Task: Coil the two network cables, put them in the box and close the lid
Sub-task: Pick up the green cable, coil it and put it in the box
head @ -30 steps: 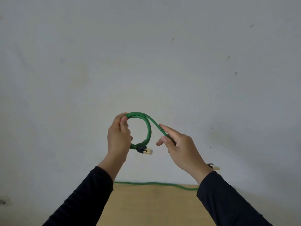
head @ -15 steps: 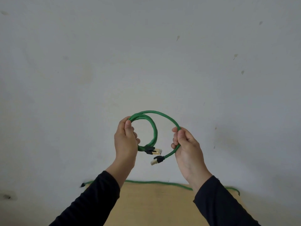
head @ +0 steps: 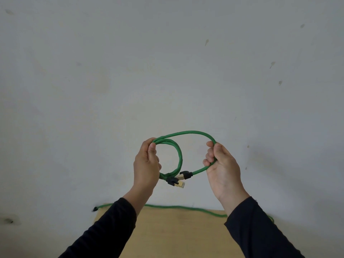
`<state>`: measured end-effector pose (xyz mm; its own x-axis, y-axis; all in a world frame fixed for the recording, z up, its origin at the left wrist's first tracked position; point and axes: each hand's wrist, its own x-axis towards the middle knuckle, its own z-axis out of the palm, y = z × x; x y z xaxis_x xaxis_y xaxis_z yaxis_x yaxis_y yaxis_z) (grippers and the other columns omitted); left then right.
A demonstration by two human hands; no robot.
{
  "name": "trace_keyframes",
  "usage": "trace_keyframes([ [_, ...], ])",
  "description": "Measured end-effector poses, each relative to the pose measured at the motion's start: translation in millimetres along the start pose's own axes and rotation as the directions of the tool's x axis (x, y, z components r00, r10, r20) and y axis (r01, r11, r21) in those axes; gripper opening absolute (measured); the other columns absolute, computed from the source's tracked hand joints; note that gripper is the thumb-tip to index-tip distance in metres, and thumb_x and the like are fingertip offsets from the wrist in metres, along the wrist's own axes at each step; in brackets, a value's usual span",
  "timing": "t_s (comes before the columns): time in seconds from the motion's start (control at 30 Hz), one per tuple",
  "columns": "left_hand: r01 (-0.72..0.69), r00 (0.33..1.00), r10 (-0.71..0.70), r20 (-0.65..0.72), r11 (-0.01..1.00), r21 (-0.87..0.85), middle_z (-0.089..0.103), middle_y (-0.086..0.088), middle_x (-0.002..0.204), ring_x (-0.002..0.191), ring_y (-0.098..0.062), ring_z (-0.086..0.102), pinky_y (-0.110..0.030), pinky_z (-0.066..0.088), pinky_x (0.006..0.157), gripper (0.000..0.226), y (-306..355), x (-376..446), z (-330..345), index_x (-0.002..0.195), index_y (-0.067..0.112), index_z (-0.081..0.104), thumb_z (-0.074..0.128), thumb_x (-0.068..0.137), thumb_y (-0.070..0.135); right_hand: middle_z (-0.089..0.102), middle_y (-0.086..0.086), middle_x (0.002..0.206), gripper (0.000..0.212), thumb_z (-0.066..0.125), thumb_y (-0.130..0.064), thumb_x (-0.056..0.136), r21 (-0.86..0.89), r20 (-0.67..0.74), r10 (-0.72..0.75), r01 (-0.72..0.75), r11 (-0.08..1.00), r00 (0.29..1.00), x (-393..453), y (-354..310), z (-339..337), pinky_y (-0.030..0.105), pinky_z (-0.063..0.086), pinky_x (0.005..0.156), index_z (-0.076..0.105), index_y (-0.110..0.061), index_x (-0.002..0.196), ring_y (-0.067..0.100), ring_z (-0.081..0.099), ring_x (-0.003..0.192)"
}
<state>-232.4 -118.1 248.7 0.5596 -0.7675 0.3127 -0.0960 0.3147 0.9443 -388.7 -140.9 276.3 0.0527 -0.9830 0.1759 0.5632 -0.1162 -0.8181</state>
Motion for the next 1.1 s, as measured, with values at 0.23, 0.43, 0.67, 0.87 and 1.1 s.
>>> trace_keyframes([
  [0.23, 0.048, 0.998, -0.054, -0.039, 0.99, -0.129, 0.038, 0.003, 0.071, 0.051, -0.007, 0.033, -0.018, 0.034, 0.045, 0.029, 3, 7, 1, 0.093, 0.031, 0.058, 0.032, 0.101, 0.021, 0.039, -0.006, 0.056, 0.028, 0.037, -0.014, 0.099, -0.024, 0.021, 0.064, -0.063, 0.998, 0.998, -4, 2, -2, 0.021, 0.028, 0.051, 0.06, -0.006, 0.084, 0.009, 0.03, 0.053],
  [0.43, -0.04, 0.999, 0.04, 0.006, 0.999, -0.011, 0.034, 0.002, 0.064, 0.048, -0.008, 0.03, -0.028, 0.031, 0.048, 0.029, -1, 5, -2, 0.092, 0.038, 0.057, 0.033, 0.101, 0.024, 0.036, -0.003, 0.061, 0.028, 0.039, -0.016, 0.098, 0.063, -0.009, 0.125, -0.124, 0.99, 0.992, 3, -8, -3, 0.019, 0.03, 0.047, 0.06, -0.006, 0.084, 0.008, 0.032, 0.05],
  [0.67, -0.056, 0.998, 0.056, 0.038, 0.998, -0.006, 0.035, 0.002, 0.064, 0.048, -0.009, 0.03, -0.028, 0.031, 0.049, 0.032, -5, 1, 3, 0.09, 0.04, 0.057, 0.033, 0.101, 0.023, 0.037, -0.003, 0.06, 0.026, 0.039, -0.015, 0.098, 0.098, -0.078, 0.085, -0.078, 0.992, 0.993, 10, -9, -6, 0.019, 0.029, 0.048, 0.058, -0.005, 0.083, 0.009, 0.03, 0.05],
  [0.87, 0.043, 0.998, -0.035, 0.054, 0.988, -0.149, 0.038, 0.003, 0.073, 0.051, -0.007, 0.035, -0.018, 0.034, 0.045, 0.029, -3, 4, 8, 0.094, 0.03, 0.06, 0.034, 0.101, 0.021, 0.049, 0.0, 0.068, 0.037, 0.037, -0.011, 0.099, -0.158, -0.083, -0.191, 0.176, 0.972, 0.978, 12, -8, -6, 0.022, 0.028, 0.052, 0.058, -0.015, 0.068, 0.008, 0.03, 0.051],
  [1.1, 0.102, 0.995, -0.099, 0.024, 0.972, -0.213, 0.037, 0.002, 0.072, 0.05, -0.006, 0.037, -0.016, 0.037, 0.046, 0.027, -9, -4, 26, 0.098, 0.029, 0.058, 0.032, 0.101, 0.023, 0.033, -0.004, 0.054, 0.03, 0.034, -0.015, 0.099, 0.278, -0.119, 0.127, -0.09, 0.956, 0.985, 9, 17, 3, 0.021, 0.029, 0.05, 0.054, -0.01, 0.079, 0.009, 0.03, 0.047],
])
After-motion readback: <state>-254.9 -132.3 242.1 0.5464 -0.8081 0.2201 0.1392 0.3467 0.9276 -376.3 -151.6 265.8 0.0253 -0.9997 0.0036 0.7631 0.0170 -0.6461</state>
